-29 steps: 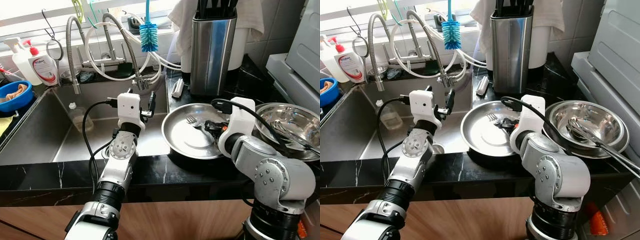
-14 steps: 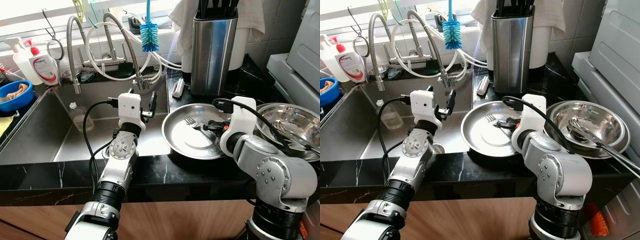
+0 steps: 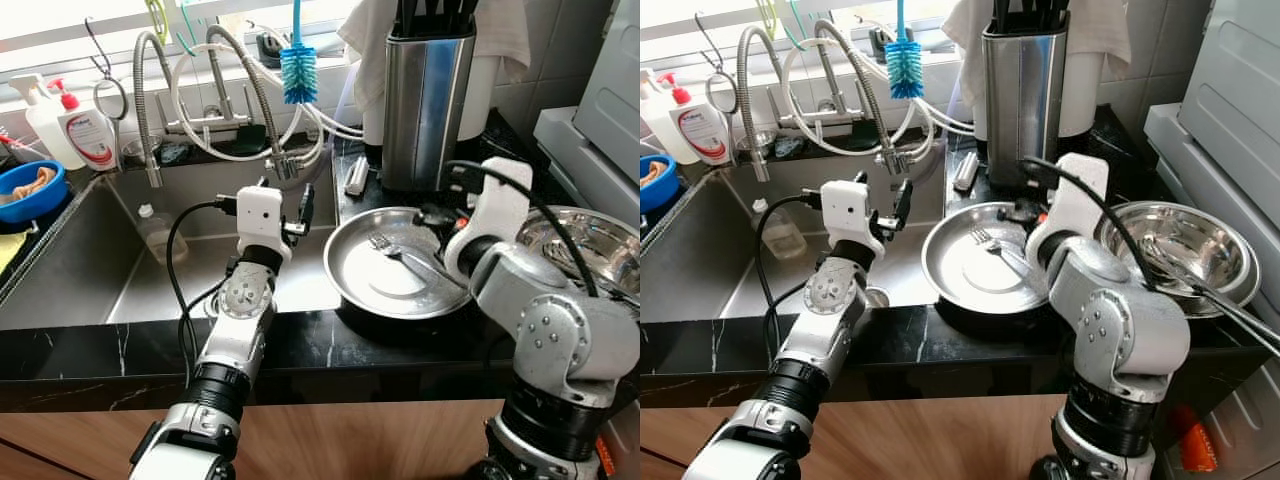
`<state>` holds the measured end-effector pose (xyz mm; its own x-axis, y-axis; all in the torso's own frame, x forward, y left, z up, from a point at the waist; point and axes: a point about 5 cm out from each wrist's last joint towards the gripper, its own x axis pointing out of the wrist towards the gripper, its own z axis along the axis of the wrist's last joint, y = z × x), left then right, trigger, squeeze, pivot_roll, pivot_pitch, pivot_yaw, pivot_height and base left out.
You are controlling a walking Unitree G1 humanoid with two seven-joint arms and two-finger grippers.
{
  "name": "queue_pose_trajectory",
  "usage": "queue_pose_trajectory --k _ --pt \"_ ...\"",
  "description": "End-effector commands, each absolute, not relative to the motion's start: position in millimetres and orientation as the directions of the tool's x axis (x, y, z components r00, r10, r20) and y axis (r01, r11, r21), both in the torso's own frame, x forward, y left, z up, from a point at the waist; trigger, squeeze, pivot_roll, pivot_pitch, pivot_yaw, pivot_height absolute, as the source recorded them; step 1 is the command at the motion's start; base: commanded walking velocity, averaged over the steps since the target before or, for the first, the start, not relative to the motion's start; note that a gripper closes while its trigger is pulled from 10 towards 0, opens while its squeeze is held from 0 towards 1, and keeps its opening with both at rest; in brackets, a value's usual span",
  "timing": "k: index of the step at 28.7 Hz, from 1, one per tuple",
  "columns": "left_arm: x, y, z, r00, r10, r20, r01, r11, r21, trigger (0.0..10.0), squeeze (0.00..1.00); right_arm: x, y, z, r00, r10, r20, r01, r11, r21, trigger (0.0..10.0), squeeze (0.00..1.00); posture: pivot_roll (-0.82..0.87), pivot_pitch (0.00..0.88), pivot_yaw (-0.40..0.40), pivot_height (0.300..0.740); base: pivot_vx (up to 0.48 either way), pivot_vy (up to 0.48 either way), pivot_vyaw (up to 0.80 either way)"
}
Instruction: Kitchen organization
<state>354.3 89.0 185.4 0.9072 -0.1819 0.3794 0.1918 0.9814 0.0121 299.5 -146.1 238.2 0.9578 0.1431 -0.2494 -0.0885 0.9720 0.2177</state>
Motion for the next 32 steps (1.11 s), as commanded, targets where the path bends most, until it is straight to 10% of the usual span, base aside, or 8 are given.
queue_pose_trajectory --k 1,3,4,5,6,25,26,32 --pt "357.6 96.3 184.0 0.921 -0.153 0.358 0.173 0.985 -0.024 10.0 0.0 301.0 -138.8 243.8 0.954 0.191 -0.23 -0.146 0.969 0.198 10.0 0.0 -0.31 0.0 0.105 0.74 0.0 0.0 0.0" --pt "358.8 96.8 184.4 0.922 -0.156 0.355 0.172 0.985 -0.016 10.0 0.0 299.3 -138.9 254.9 0.929 0.287 -0.233 -0.274 0.958 0.087 10.0 0.17 -0.33 0.0 0.111 0.74 0.0 0.0 0.0" --pt "359.0 96.7 184.4 0.922 -0.157 0.355 0.173 0.985 -0.014 10.0 0.0 299.6 -142.6 259.6 0.929 0.292 -0.229 -0.287 0.956 0.056 10.0 0.67 -0.33 0.0 0.111 0.74 0.0 0.0 0.0" --pt "359.2 96.5 184.5 0.922 -0.158 0.354 0.174 0.985 -0.015 10.0 0.0 300.1 -145.4 262.7 0.93 0.29 -0.224 -0.289 0.957 0.04 10.0 0.67 -0.34 0.0 0.111 0.74 0.0 0.0 0.0" --pt "359.4 96.4 184.5 0.922 -0.158 0.354 0.175 0.985 -0.015 10.0 0.0 301.3 -150.3 266.3 0.935 0.281 -0.217 -0.283 0.959 0.021 10.0 1.0 -0.34 0.0 0.109 0.74 0.0 0.0 0.0" --pt "361.6 95.6 182.3 0.927 -0.161 0.339 0.18 0.983 -0.025 10.0 0.0 290.4 -178.1 273.3 0.872 0.379 -0.311 -0.404 0.915 -0.019 10.0 1.0 -0.37 0.0 0.096 0.74 0.0 0.0 0.0" --pt "361.8 95.9 182.4 0.927 -0.16 0.339 0.179 0.984 -0.025 10.0 0.0 289.4 -175.3 272.4 0.865 0.395 -0.308 -0.423 0.906 -0.027 10.0 0.04 -0.36 0.0 0.095 0.74 0.0 0.0 0.0" --pt "361.6 96.7 182.7 0.927 -0.156 0.341 0.175 0.984 -0.026 10.0 0.0 285.4 -163.4 264.6 0.835 0.445 -0.324 -0.473 0.881 -0.007 10.0 0.0 -0.36 0.0 0.094 0.74 0.0 0.0 0.0"
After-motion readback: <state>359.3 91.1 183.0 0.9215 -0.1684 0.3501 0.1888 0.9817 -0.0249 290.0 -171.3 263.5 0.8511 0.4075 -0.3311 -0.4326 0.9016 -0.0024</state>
